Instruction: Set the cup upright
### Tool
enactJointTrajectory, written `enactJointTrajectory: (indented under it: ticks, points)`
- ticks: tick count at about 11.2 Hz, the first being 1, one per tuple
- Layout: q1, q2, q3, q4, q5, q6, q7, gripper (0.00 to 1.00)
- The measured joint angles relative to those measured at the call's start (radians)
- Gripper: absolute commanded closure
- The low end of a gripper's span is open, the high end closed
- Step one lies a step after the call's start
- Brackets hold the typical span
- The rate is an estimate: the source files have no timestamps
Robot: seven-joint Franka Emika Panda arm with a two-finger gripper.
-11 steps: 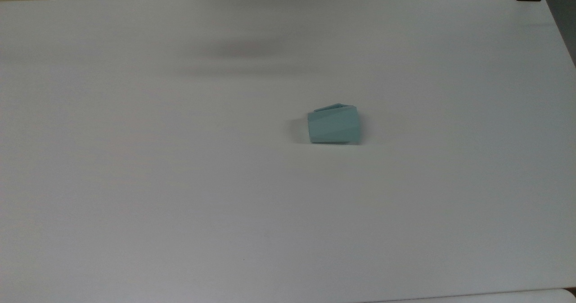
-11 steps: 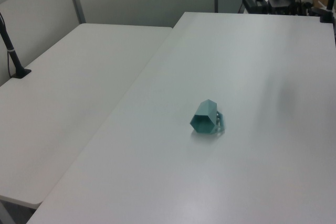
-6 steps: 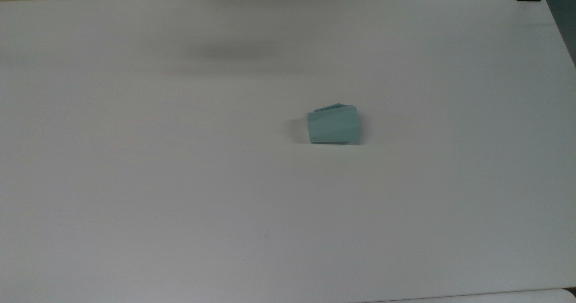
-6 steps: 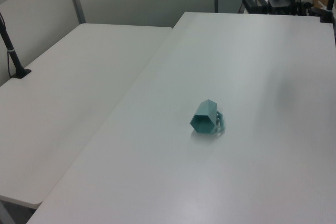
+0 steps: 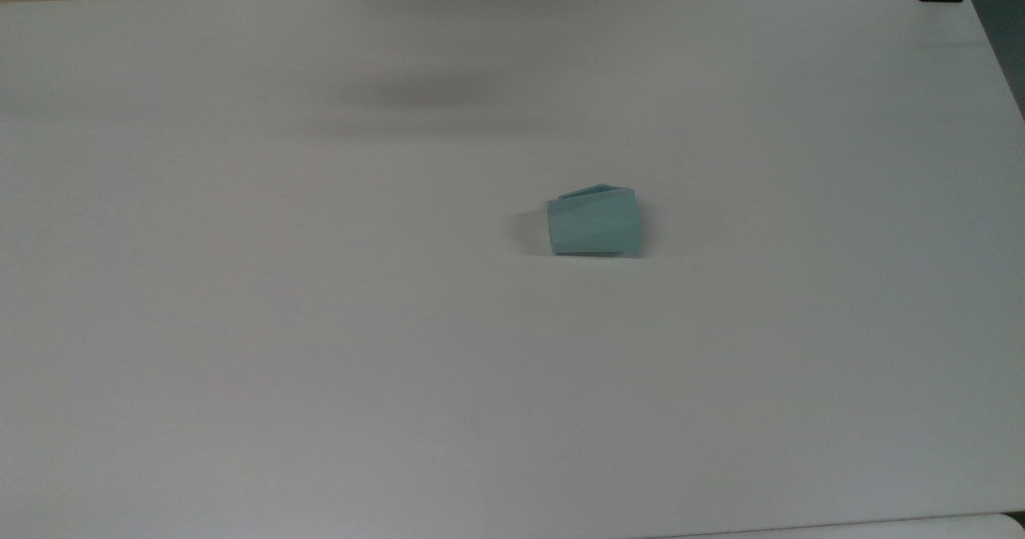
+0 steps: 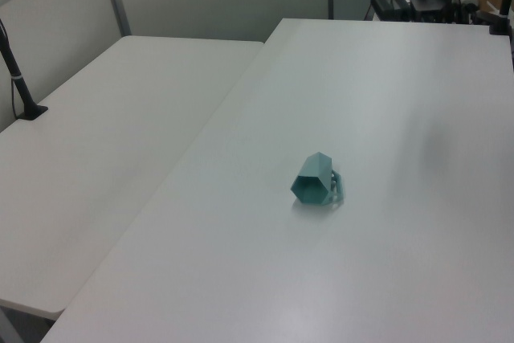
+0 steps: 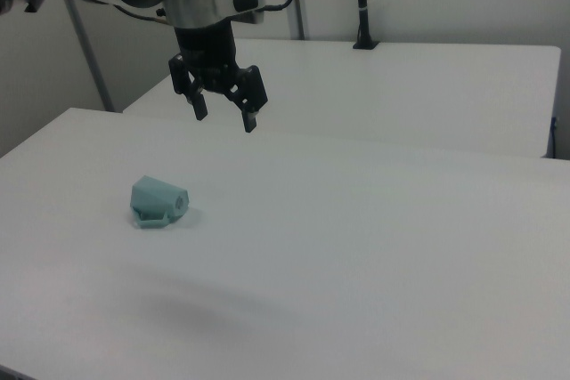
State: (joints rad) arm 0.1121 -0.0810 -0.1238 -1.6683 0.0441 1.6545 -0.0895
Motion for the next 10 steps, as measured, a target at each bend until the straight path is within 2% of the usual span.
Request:
enactJointTrajectory:
  ticks: [2,4,6,10]
  points:
    - [0.028,0.000,0.003,0.002,0.000,0.017,0.057,0.00]
    - [0.106,0.009,0.008,0.019,-0.024,0.032,0.190,0.00]
    - [0.213,0.039,0.015,0.052,-0.107,0.041,0.330,0.00]
    - [0.415,0.142,0.021,0.123,-0.292,0.045,0.479,0.00]
